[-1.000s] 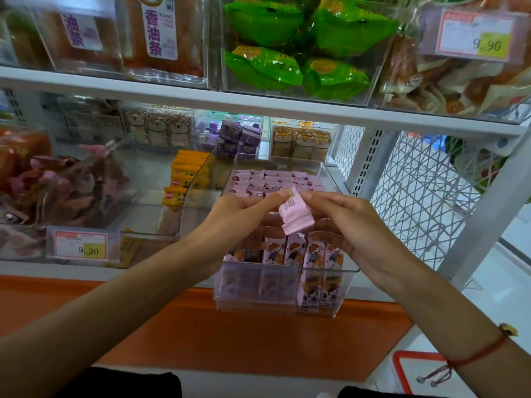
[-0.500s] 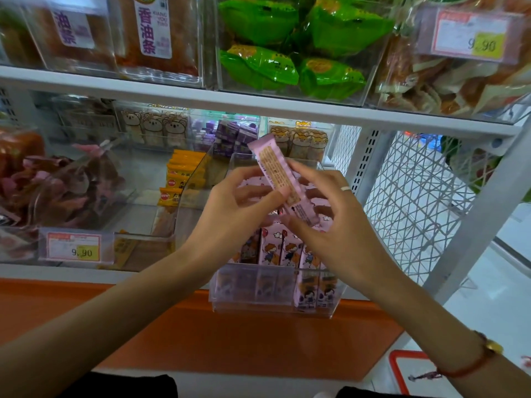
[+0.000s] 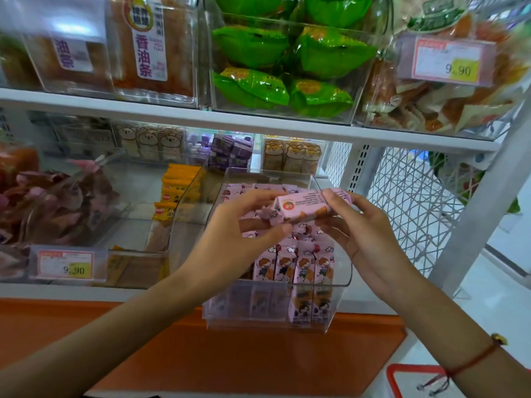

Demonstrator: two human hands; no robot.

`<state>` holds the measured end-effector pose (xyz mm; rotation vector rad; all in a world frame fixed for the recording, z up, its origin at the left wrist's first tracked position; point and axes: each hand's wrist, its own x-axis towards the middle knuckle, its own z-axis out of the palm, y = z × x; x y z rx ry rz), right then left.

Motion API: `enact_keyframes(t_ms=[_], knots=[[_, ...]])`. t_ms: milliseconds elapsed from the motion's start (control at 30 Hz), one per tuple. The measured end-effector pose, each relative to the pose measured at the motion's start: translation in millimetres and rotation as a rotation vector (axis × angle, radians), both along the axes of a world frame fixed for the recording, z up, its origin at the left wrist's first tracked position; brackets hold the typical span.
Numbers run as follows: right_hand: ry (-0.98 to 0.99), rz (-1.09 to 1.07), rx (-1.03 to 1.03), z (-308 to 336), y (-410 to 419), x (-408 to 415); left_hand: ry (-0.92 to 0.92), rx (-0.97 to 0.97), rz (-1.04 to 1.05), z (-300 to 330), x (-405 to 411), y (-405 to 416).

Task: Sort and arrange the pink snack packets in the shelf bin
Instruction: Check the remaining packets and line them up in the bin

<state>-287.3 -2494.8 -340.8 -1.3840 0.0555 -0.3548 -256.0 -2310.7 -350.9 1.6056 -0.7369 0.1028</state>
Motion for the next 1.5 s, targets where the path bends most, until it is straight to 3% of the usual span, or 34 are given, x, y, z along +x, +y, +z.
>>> enact_keyframes(t_ms=[133,333,433,600,767,867,1000,1100,1300,1500], knots=[[-0.006,-0.022,-0.118,-1.4,-3.1,0.4,-0.102,-0.010,0.104,1.5,0.6,1.0],[-0.027,-0.179,-0.478,-3.6,-10.0,2.3,-0.015,-0.197,0.309,4.5,19.8,11.5],[-0.098,-0.156,-0.636,-3.9,-9.5,1.3,-0.005,-0.116,0.227,6.7,24.6,13.1],[-0.279,-0.124,-1.082,-5.6,4.8,-1.8,-0.161,0.117,-0.001,11.1,13.7,-10.5],[-0.436,-0.487,-1.162,1.2,-2.9,3.9,-0.216,0.097,0.030,14.5,26.4,-27.1],[-0.445,-0.686,-1.136,5.9,-16.4,9.1,-0.272,0.272,0.154,9.8,52.7,-41.2],[-0.419,-0.584,-0.937,2.5,-23.1,18.2,-0.286,0.770,0.214,-4.8,95.0,-56.4],[-0.375,-0.437,-0.812,0.3,-21.0,30.1,-0.279,0.987,0.165,-12.5,108.6,-61.8],[-0.314,-0.243,-0.951,-2.9,-16.1,59.0,-0.306,1.108,0.075,-15.6,110.5,-54.7],[-0.207,-0.229,-1.252,-1.6,-17.3,82.8,-0.270,1.032,0.006,-14.5,109.4,-47.4]])
